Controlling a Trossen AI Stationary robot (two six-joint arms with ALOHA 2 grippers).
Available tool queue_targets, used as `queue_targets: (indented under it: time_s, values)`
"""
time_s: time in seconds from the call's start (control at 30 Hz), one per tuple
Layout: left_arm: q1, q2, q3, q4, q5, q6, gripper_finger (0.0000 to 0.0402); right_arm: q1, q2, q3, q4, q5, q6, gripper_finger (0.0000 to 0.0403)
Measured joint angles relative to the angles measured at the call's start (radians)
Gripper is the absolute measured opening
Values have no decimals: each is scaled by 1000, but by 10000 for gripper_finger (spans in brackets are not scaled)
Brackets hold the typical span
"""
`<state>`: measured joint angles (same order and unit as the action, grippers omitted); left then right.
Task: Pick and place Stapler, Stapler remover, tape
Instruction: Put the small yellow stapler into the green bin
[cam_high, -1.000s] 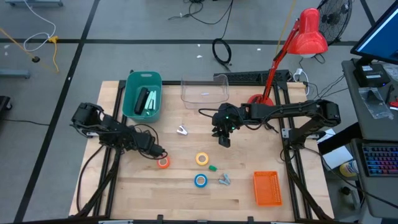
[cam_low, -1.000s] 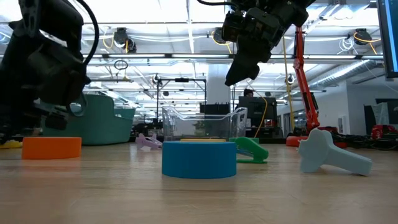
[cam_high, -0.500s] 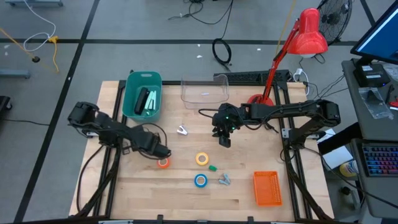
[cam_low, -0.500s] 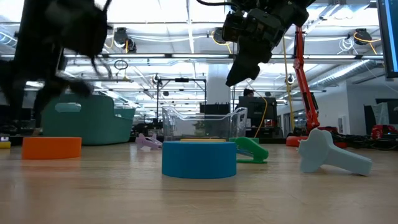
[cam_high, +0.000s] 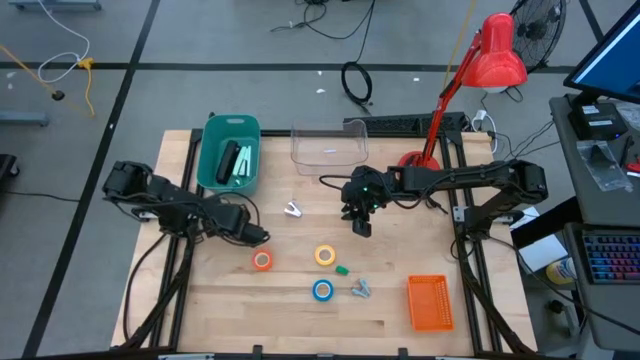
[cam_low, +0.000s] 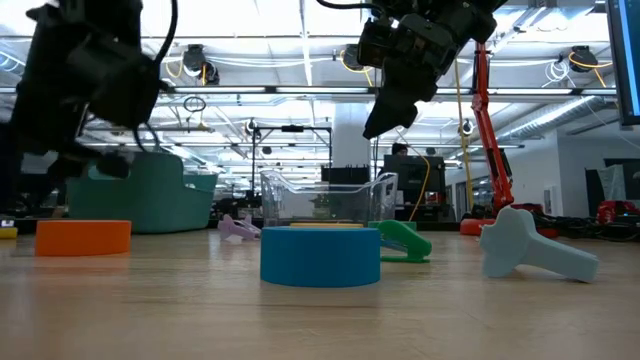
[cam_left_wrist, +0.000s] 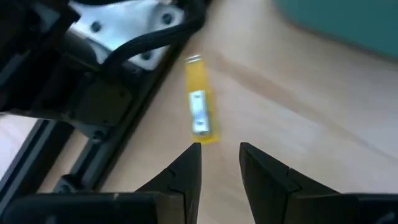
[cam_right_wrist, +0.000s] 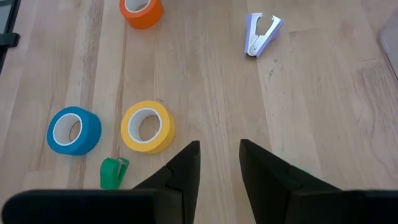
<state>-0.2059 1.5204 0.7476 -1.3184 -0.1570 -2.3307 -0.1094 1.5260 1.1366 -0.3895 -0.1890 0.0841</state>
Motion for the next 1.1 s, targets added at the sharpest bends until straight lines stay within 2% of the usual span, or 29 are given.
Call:
queue_targets:
  time_s: [0.13, 0.67, 0.9, 1.1]
  values:
    - [5, 0, -52, 44, 10, -38, 113, 0, 0, 0, -4, 0, 0, 105]
    - [18, 0, -67, 41, 5, -114, 113, 0, 0, 0, -5, -1, -12, 105]
    - [42, 68, -68, 48, 14, -102, 113, 0, 0, 0, -6, -52, -20, 105]
    - [67, 92, -68, 50, 12, -105, 113, 0, 0, 0, -7, -52, -21, 105]
